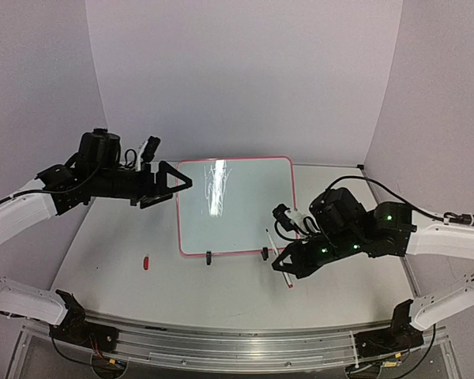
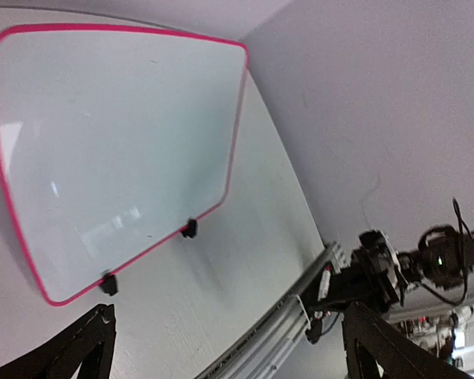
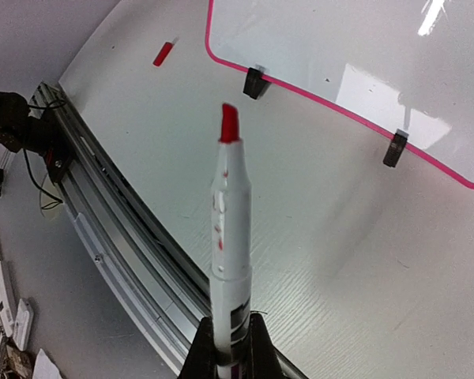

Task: Write a sentence on the whiteboard
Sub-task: Pass from the right arm to the left, then pass from the left arm to the right

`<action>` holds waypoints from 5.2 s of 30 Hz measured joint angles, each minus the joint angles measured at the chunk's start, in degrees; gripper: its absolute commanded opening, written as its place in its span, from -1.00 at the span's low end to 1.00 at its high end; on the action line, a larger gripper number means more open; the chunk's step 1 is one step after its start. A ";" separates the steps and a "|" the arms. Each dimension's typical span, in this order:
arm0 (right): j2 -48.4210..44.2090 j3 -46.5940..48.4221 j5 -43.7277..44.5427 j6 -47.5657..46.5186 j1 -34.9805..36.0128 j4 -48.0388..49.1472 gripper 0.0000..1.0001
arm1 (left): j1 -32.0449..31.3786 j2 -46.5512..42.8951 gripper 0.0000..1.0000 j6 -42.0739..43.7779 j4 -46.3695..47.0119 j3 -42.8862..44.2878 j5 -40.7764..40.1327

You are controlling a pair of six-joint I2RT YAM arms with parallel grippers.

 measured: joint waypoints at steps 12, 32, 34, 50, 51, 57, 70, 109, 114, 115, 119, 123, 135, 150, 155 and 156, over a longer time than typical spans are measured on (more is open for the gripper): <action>11.22 9.16 -23.48 -7.34 -5.14 -0.44 -1.00 | -11.94 17.16 0.79 1.77 9.58 0.98 18.71; 19.47 16.52 -33.51 -12.61 -5.08 -2.01 -1.00 | -13.00 18.55 0.16 -2.39 14.05 0.12 26.48; 19.83 17.33 -33.83 -13.12 -5.08 -2.11 -1.00 | -13.35 18.55 0.05 -2.79 14.36 -0.30 26.50; 20.86 19.54 -34.11 -15.26 -5.08 -2.59 -1.00 | -14.32 18.54 -0.63 -2.17 14.15 -0.25 26.51; 20.85 19.54 -34.10 -15.33 -5.08 -2.63 -1.00 | -14.33 18.53 -0.73 -2.18 14.14 -0.24 26.39; 20.87 19.60 -33.42 -16.00 -5.08 -3.15 -1.00 | -14.43 18.32 -1.00 -2.05 14.28 -0.11 26.41; 18.45 19.89 -20.82 -13.44 -4.84 -2.83 0.09 | -14.43 12.22 -1.00 -8.18 23.59 -6.35 16.78; 9.87 -1.62 -10.94 18.24 -5.08 58.61 0.34 | -14.33 6.16 -1.00 -24.96 61.38 -18.14 -0.73; 9.87 -1.62 -11.74 18.57 -5.08 59.76 0.25 | -14.33 6.88 -1.00 -25.42 61.85 -18.38 -0.73; 9.87 -1.62 -11.87 18.66 -5.08 59.87 0.21 | -14.33 7.01 -1.00 -25.45 61.95 -18.36 -0.73; 10.13 -1.59 -12.46 19.31 -5.08 60.65 0.06 | -14.33 7.27 -1.00 -25.85 61.95 -18.38 -0.73; 10.53 -1.59 -12.92 19.56 -5.08 60.93 0.00 | -14.33 7.68 -1.00 -26.32 62.37 -18.38 -0.73; 11.12 -1.40 -13.06 19.50 -5.20 61.31 -0.23 | -14.30 8.00 -1.00 -26.46 63.73 -18.38 -0.75; 11.12 -1.42 -11.97 18.92 -5.37 62.13 -0.96 | -14.30 8.41 -1.00 -27.17 66.02 -18.38 -0.70; 11.08 -1.44 -12.19 18.19 -5.41 62.83 -1.00 | -14.28 8.59 -0.94 -27.76 66.92 -18.41 -0.52; 11.08 -1.46 -12.24 18.05 -5.41 62.85 -1.00 | -14.28 8.59 -0.70 -27.76 66.93 -18.41 -0.44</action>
